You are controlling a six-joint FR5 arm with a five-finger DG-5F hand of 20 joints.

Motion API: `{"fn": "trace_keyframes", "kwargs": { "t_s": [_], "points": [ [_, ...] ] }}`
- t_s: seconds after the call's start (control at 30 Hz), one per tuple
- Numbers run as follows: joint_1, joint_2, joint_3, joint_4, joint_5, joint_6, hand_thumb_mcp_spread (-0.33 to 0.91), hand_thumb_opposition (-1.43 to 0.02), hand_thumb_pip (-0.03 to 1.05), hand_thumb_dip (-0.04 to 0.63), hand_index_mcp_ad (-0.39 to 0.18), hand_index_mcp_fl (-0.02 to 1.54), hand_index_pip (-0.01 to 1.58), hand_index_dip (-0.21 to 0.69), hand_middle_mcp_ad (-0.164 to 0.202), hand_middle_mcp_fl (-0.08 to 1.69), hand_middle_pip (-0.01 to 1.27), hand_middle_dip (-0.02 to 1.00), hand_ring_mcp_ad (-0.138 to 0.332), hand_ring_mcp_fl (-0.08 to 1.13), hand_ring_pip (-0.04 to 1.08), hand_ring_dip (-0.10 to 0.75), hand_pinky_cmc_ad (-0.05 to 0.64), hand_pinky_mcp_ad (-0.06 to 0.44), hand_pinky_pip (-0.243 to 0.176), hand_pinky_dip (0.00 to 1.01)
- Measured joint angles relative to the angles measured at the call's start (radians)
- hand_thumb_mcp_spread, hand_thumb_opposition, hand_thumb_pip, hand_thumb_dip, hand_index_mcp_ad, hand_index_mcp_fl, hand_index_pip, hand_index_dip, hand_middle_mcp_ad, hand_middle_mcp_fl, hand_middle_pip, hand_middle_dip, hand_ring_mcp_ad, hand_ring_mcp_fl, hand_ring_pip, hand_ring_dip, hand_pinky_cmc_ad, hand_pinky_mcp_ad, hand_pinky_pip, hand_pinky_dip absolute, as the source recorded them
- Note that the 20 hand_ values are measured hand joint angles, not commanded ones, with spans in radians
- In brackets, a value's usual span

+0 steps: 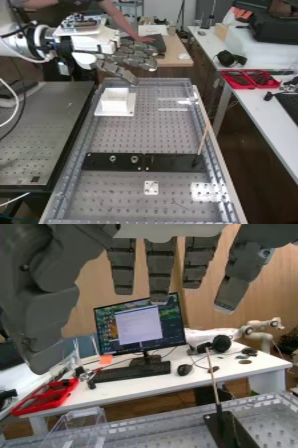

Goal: Grab the smaller nut and place it in the white container

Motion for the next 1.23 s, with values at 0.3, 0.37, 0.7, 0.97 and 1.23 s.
{"fn": "trace_keyframes", "kwargs": {
  "t_s": [0.3,0.37,0.7,0.97,1.23],
  "points": [
    [-0.013,0.011,0.010,-0.019,-0.011,-0.023,0.27,-0.74,0.50,0.173,-0.103,0.14,0.18,0.110,0.068,0.14,0.13,0.24,0.143,0.00,0.12,0.110,0.389,0.314,-0.087,0.65],
    [-0.016,0.012,0.012,-0.026,-0.014,-0.026,0.27,-0.74,0.50,0.173,-0.103,0.14,0.18,0.110,0.068,0.14,0.13,0.24,0.143,0.00,0.12,0.110,0.393,0.311,-0.089,0.64],
    [-0.027,0.015,0.026,-0.042,-0.021,-0.041,0.27,-0.74,0.50,0.173,-0.103,0.13,0.16,0.112,0.068,0.15,0.13,0.24,0.143,0.00,0.12,0.110,0.393,0.314,-0.091,0.65],
    [-0.040,0.012,0.045,-0.054,-0.027,-0.049,0.27,-0.74,0.50,0.173,-0.103,0.13,0.15,0.113,0.072,0.14,0.13,0.24,0.143,0.00,0.12,0.110,0.393,0.314,-0.091,0.65],
    [-0.066,0.005,0.086,-0.107,-0.033,-0.065,0.27,-0.74,0.50,0.173,-0.103,0.14,0.13,0.122,0.072,0.15,0.13,0.24,0.143,0.00,0.12,0.110,0.393,0.314,-0.091,0.65]
  ]
}}
